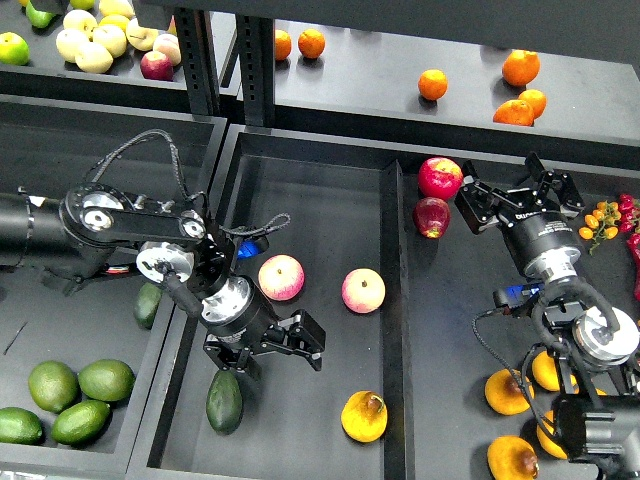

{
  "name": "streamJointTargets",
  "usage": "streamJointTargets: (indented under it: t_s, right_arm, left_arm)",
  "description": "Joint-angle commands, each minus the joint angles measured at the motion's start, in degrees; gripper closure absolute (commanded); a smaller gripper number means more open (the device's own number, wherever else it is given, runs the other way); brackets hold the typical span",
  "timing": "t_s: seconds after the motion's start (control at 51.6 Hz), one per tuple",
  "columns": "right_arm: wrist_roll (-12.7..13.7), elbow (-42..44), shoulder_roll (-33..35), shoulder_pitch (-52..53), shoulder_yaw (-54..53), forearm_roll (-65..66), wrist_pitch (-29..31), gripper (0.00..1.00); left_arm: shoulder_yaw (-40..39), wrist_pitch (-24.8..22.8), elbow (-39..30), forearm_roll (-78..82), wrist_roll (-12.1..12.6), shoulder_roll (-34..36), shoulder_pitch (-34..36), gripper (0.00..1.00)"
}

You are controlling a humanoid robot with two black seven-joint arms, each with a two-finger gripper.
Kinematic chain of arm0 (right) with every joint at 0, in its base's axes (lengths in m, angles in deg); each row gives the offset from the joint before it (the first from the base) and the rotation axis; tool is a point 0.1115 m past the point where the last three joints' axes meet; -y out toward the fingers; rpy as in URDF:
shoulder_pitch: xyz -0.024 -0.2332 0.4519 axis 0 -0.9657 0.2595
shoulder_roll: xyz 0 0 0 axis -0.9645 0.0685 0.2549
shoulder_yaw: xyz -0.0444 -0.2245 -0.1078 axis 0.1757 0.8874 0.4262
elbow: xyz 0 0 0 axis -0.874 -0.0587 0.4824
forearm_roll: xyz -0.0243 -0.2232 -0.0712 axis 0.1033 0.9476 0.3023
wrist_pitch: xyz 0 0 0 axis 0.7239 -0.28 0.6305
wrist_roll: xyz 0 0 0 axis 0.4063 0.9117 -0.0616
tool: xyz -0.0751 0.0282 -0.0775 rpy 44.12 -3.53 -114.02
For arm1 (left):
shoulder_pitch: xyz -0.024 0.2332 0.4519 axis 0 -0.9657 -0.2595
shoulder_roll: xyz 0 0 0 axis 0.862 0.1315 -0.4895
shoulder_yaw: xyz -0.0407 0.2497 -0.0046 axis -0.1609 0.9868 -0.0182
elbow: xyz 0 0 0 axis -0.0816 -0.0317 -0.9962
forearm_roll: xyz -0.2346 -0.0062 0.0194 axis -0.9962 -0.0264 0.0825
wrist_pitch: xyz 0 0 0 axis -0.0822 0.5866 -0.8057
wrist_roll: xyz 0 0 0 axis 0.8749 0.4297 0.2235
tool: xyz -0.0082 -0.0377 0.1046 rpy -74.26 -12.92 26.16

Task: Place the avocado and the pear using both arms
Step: 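Swing the left gripper over the dark green avocado nearest the robot, then lower the left gripper onto the avocado and close it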

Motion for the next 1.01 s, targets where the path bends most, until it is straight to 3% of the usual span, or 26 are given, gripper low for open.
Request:
streamJointTargets:
  t_s: [0.0,0.232,0.659,0.988]
  right_arm:
    - [0.17,0.35,0.0,0.44,0.0,-0.01,0.06,0.0]
    - [0.26,1.93,0.0,1.94,0.0,-0.19,0.06,0.0]
    - [0.17,1.93,0.0,2.11,-0.09,-0.27,0.85,0.0]
    - [0.17,1.76,0.0,2.11,-0.17,-0.27,0.94,0.0]
  left_arm:
    - [2.14,0.0,2.33,2.9,0.01,-3.9,0.13,0.01]
    - [7.77,0.0,9.8,3.6,0.01,-9.18,0.04,0.01]
    - [15.94,0.0,11.56,3.16,0.01,-10.67,0.83,0.01]
    - [16.82,0.0,23.16,3.34,0.01,-15.15,-1.1,0.01]
